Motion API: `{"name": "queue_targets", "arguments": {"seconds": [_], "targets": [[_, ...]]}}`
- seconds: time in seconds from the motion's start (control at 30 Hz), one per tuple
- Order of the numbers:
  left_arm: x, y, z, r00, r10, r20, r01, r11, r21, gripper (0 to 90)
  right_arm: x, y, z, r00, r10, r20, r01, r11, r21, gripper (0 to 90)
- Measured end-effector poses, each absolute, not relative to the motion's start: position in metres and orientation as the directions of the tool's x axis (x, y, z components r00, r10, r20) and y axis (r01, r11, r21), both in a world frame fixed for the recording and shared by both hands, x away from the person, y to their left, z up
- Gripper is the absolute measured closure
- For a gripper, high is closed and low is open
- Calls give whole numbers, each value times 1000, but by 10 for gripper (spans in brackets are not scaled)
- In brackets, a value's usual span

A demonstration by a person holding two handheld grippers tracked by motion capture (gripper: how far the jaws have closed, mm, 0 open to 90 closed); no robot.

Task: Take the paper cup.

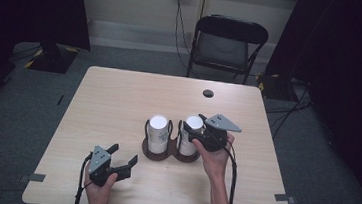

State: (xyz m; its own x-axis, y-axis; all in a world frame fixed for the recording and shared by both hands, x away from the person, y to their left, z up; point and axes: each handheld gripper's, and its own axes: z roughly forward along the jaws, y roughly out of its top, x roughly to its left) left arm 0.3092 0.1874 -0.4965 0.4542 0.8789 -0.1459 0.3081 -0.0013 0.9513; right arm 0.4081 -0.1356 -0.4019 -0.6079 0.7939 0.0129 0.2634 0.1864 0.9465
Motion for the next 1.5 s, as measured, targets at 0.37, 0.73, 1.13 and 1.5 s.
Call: {"name": "queue_targets", "arguments": {"seconds": [0.37, 0.73, 1.13, 1.5], "targets": [[309, 187, -496, 452, 880, -144, 309, -3, 951, 160, 405, -139, -393, -604, 797, 27, 258, 164, 952, 366], [309, 186, -496, 452, 881, -138, 308, -9, 951, 169, 404, -140, -383, -609, 793, 31, 246, 151, 957, 369], [309, 186, -496, 449, 883, -138, 309, -8, 951, 169, 404, -141, -375, -610, 791, 34, 235, 140, 962, 371], [309, 186, -496, 447, 884, -137, 309, -8, 951, 169, 402, -141, -368, -608, 794, 32, 223, 132, 966, 372]]}}
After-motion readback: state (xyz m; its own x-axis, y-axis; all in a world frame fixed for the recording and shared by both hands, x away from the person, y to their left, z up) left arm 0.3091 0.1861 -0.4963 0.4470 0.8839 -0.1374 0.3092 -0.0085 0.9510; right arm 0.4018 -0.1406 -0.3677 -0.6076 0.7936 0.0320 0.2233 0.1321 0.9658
